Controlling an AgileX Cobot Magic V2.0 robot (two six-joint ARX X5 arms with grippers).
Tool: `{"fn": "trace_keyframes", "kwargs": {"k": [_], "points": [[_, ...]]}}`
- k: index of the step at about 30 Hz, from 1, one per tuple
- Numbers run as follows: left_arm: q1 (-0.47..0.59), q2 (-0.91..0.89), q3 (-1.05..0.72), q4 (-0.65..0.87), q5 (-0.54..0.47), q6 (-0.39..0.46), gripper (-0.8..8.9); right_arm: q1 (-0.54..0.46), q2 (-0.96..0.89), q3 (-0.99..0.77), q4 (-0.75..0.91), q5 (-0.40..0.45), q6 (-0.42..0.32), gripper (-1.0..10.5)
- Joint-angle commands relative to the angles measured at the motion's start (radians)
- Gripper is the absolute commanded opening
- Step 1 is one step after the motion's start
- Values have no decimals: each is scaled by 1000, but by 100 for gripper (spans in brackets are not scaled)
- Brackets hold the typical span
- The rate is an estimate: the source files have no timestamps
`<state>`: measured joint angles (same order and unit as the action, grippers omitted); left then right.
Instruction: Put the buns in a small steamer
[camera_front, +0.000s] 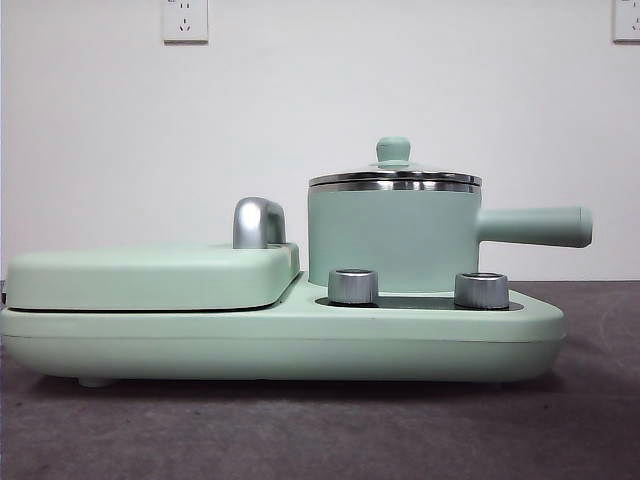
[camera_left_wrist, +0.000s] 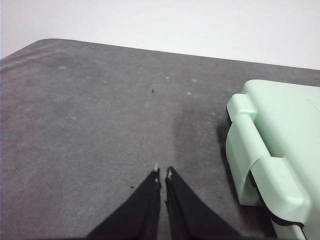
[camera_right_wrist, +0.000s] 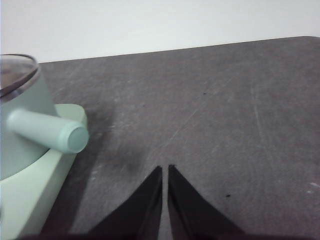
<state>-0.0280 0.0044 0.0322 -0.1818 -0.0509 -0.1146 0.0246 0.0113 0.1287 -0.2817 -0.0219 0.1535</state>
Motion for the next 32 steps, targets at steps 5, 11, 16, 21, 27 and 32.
{"fn": "trace_keyframes", "kwargs": {"k": [5, 11, 16, 21, 27, 32], "points": [[2, -1, -19, -5, -5, 17, 20, -9, -8, -46, 19, 5, -9, 18], [2, -1, -19, -5, -5, 17, 20, -9, -8, -73, 21, 5, -9, 18], [2, -1, -19, -5, -5, 17, 20, -9, -8, -94, 55, 4, -30, 17], [2, -1, -19, -5, -5, 17, 20, -9, -8, -117, 117, 4, -41, 18], [2, -1, -19, -5, -5, 17, 20, -9, -8, -117, 117, 5, -94, 18], [2, -1, -19, -5, -5, 17, 21, -9, -8, -117, 118, 4, -109, 18]]}}
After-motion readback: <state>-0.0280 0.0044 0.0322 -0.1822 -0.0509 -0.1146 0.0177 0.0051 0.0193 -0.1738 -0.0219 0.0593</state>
